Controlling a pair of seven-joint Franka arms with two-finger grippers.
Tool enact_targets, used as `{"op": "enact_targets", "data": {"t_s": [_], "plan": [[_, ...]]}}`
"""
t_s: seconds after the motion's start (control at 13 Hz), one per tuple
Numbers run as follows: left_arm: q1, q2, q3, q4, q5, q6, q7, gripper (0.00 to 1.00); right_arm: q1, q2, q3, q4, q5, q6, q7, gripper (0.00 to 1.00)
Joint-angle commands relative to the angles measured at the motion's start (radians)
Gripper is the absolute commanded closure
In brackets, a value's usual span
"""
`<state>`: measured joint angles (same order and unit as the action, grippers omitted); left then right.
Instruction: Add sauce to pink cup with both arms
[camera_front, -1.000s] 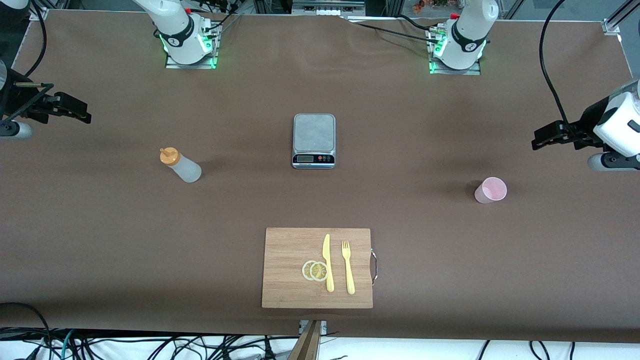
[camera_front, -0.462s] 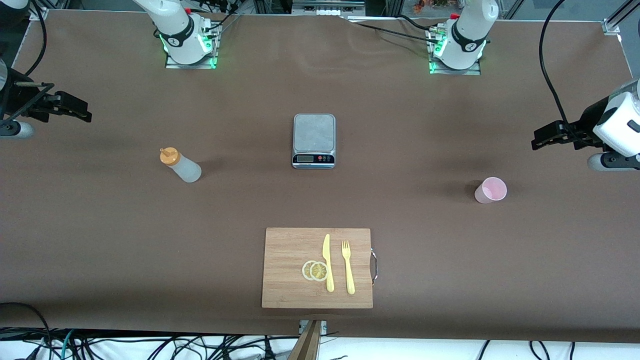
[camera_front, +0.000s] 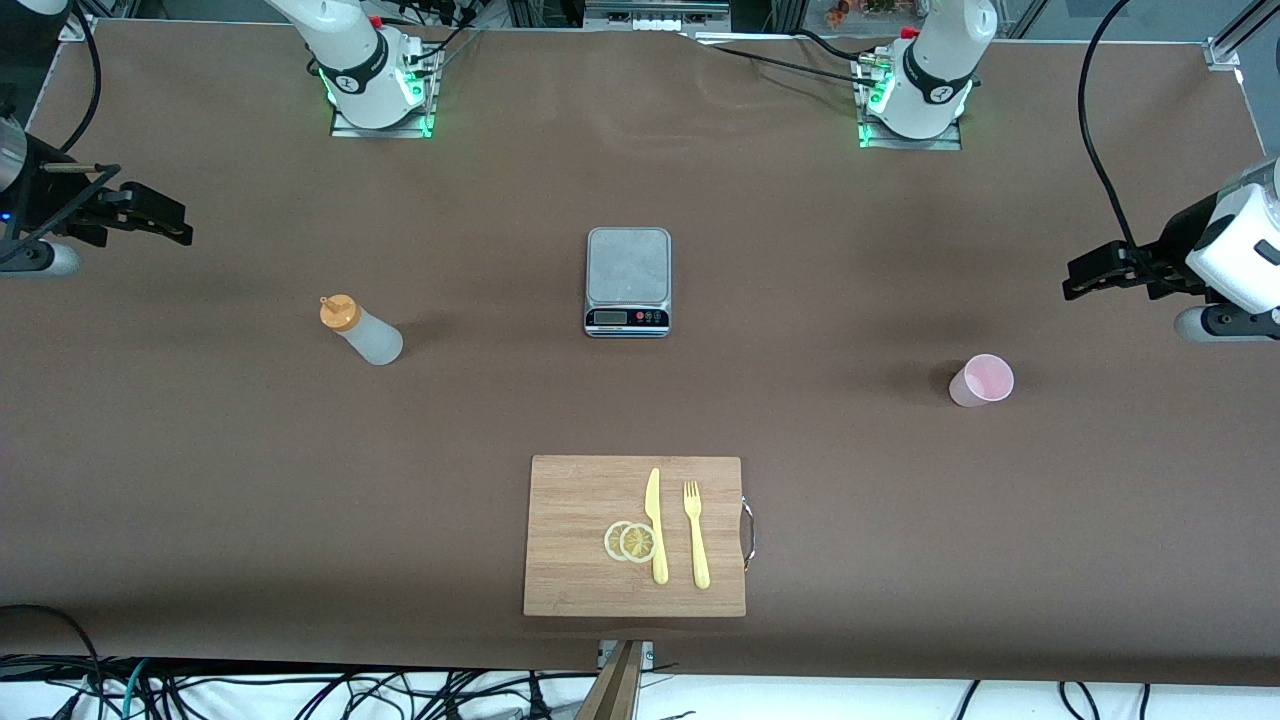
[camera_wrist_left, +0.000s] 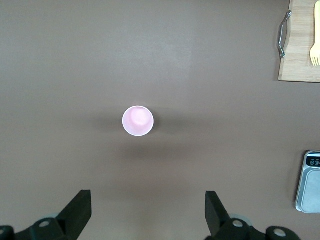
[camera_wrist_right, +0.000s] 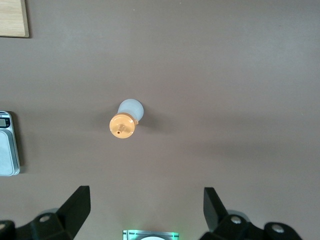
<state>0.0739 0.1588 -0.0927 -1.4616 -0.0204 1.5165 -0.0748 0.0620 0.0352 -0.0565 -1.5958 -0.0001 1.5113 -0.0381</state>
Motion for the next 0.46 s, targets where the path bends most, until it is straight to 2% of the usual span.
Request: {"op": "enact_targets", "data": {"t_s": [0.0, 0.38], "plan": [[-0.003, 0.010, -0.002, 0.027, 0.013, -0.015, -0.010, 0.00, 0.005, 0.008, 0.000, 0.023, 0.018, -0.006, 0.010, 0.00], [0.001, 0.011, -0.001, 0.027, 0.013, -0.015, -0.008, 0.00, 0.004, 0.009, -0.002, 0.023, 0.034, -0.006, 0.017, 0.00]]}}
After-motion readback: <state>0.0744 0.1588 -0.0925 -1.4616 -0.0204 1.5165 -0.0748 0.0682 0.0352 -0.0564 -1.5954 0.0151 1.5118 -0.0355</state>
